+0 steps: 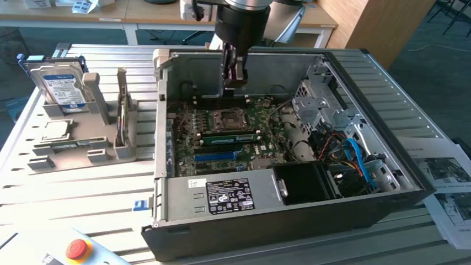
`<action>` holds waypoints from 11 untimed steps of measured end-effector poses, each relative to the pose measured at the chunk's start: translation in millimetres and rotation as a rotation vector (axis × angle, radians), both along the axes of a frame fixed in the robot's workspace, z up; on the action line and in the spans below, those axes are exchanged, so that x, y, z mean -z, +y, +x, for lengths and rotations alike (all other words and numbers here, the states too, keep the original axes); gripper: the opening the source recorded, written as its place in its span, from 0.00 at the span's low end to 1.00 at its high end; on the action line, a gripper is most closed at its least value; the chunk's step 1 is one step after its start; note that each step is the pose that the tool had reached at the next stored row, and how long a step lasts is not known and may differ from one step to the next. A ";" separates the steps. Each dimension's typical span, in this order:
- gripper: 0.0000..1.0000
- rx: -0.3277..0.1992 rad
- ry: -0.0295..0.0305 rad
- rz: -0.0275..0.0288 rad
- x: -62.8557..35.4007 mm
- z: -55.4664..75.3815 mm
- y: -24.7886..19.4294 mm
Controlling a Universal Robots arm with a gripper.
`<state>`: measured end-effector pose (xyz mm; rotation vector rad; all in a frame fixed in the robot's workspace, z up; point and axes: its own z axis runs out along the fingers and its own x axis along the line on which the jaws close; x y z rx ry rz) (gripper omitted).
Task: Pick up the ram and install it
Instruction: 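Press down the ram until it locks into place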
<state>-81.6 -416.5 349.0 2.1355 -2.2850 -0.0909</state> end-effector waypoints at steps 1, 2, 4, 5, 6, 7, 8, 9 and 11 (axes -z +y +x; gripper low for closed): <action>0.10 0.018 -0.0001 0.0001 0.0 0.0 0.0; 0.10 0.036 -0.0001 0.0001 0.1 0.0 0.0; 0.10 0.073 -0.0001 0.0000 0.0 0.0 0.0; 0.10 0.092 -0.0001 0.0001 0.0 0.0 0.0; 0.10 0.110 -0.0001 0.0001 0.1 0.0 0.0; 0.10 0.128 -0.0001 0.0001 0.0 0.0 0.0; 0.10 0.145 -0.0001 0.0001 0.0 0.0 0.0; 0.10 0.165 -0.0001 0.0001 0.0 0.0 0.0; 0.10 0.201 -0.0001 0.0001 0.0 0.0 0.0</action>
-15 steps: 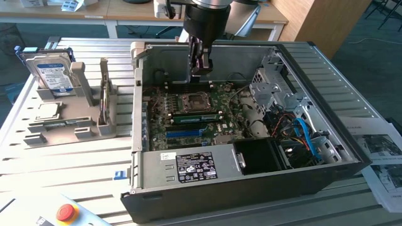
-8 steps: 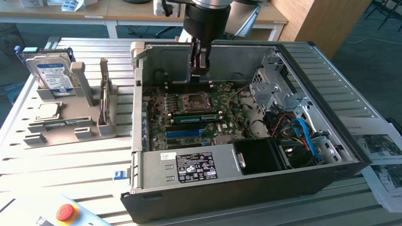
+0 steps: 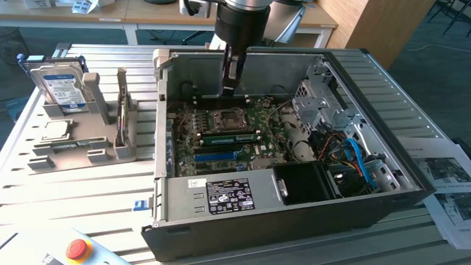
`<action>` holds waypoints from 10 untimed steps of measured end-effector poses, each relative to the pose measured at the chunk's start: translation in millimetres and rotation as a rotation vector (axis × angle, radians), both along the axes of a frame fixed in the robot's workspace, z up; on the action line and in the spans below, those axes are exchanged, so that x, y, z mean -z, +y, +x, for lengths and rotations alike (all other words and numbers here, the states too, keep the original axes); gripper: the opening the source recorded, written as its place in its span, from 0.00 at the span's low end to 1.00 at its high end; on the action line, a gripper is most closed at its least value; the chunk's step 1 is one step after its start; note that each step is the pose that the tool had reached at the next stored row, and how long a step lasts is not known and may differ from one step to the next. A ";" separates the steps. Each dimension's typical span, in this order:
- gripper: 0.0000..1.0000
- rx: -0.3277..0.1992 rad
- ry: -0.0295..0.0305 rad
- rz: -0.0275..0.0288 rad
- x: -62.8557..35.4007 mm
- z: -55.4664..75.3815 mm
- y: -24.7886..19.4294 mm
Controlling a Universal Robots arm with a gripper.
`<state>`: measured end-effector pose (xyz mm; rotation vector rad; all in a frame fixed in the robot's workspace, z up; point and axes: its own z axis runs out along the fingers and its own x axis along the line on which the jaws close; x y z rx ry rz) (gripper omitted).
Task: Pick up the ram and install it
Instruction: 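Press down the ram until it locks into place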
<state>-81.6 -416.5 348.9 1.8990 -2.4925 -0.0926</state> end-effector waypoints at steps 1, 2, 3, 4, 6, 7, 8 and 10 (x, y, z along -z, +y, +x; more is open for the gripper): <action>0.10 0.018 0.0000 0.0000 0.0 0.0 0.0; 0.10 0.036 0.0000 0.0000 0.0 0.0 0.0; 0.10 0.054 0.0000 0.0000 0.0 0.0 0.0; 0.10 0.072 0.0000 0.0001 0.0 0.0 0.0; 0.10 0.109 0.0000 0.0000 0.0 0.0 0.0; 0.10 0.127 0.0000 0.0000 0.0 0.0 0.0; 0.10 0.145 0.0000 0.0000 0.0 0.0 0.0; 0.10 0.181 0.0000 0.0000 0.0 0.0 0.0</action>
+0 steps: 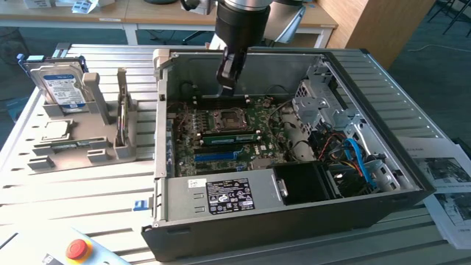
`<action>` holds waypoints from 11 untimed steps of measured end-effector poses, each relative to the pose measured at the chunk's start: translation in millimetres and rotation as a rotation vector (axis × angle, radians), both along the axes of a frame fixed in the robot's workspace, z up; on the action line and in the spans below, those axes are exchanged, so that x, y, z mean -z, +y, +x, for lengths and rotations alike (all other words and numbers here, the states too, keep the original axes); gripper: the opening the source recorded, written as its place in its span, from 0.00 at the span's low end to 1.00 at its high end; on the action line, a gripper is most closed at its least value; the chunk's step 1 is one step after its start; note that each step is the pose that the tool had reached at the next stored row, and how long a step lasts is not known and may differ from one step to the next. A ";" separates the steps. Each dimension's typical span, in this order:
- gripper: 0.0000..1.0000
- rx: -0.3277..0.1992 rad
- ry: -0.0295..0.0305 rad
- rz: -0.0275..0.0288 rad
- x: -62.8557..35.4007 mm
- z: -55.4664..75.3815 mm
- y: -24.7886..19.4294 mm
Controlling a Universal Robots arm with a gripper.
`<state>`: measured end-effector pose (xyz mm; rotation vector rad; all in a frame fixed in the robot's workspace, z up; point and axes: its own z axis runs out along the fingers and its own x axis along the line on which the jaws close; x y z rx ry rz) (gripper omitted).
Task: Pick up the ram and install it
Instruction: 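Press down the ram until it locks into place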
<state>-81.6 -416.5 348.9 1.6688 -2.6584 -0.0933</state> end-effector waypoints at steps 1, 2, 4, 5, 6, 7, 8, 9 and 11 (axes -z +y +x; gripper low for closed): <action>0.10 0.018 0.0000 0.0000 0.0 0.0 0.0; 0.10 0.038 0.0000 0.0001 0.0 0.0 0.0; 0.10 0.074 0.0000 0.0001 0.0 0.0 0.0; 0.10 0.092 0.0000 0.0000 0.0 0.0 0.0; 0.10 0.110 0.0000 0.0000 0.0 0.0 0.0; 0.10 0.128 0.0000 0.0000 0.0 0.0 0.0; 0.10 0.146 0.0000 0.0000 0.0 0.0 0.0; 0.10 0.164 0.0000 0.0000 0.0 0.0 0.0; 0.10 0.201 0.0000 -0.0001 0.0 0.0 0.0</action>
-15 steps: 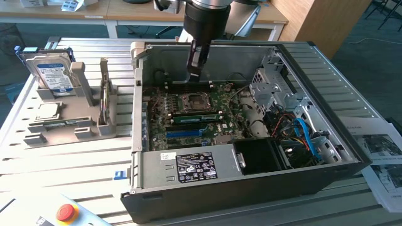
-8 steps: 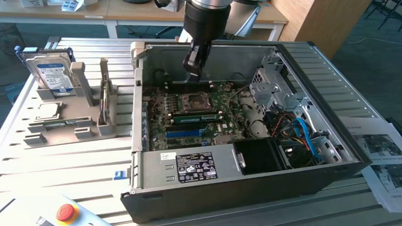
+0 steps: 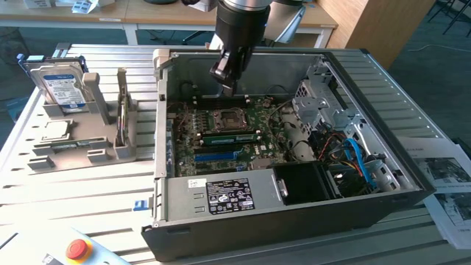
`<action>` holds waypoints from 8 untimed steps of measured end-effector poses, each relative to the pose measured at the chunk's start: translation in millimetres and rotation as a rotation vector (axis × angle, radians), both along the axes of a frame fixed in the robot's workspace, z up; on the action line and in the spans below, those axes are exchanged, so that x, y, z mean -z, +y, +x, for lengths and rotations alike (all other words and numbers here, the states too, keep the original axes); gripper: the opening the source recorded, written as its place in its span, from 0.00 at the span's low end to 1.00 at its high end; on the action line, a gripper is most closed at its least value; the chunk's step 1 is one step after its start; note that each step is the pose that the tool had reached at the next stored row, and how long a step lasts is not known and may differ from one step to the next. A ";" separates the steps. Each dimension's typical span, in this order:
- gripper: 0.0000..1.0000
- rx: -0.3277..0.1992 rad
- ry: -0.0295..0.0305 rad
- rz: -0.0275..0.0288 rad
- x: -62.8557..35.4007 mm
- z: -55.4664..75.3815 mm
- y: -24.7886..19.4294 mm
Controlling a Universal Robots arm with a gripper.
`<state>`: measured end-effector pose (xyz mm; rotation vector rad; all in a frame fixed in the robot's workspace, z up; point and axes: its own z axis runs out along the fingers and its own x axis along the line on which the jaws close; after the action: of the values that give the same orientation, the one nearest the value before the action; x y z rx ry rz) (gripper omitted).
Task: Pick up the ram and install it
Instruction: 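Press down the ram until it locks into place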
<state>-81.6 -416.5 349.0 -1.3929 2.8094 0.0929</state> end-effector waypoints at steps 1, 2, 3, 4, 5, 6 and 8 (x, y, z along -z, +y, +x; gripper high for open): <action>0.10 0.018 0.0000 0.0000 0.0 0.0 0.0; 0.10 0.036 0.0000 0.0001 0.0 0.0 0.0; 0.10 0.054 0.0000 0.0000 0.0 0.0 0.0; 0.10 0.072 0.0000 0.0001 0.0 0.0 0.0; 0.10 0.092 0.0000 0.0000 0.0 0.0 0.0; 0.10 0.110 0.0000 0.0001 0.0 0.0 0.0; 0.10 0.145 0.0000 0.0000 0.0 0.0 0.0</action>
<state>-81.6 -416.5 349.0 -1.1835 2.8992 0.0920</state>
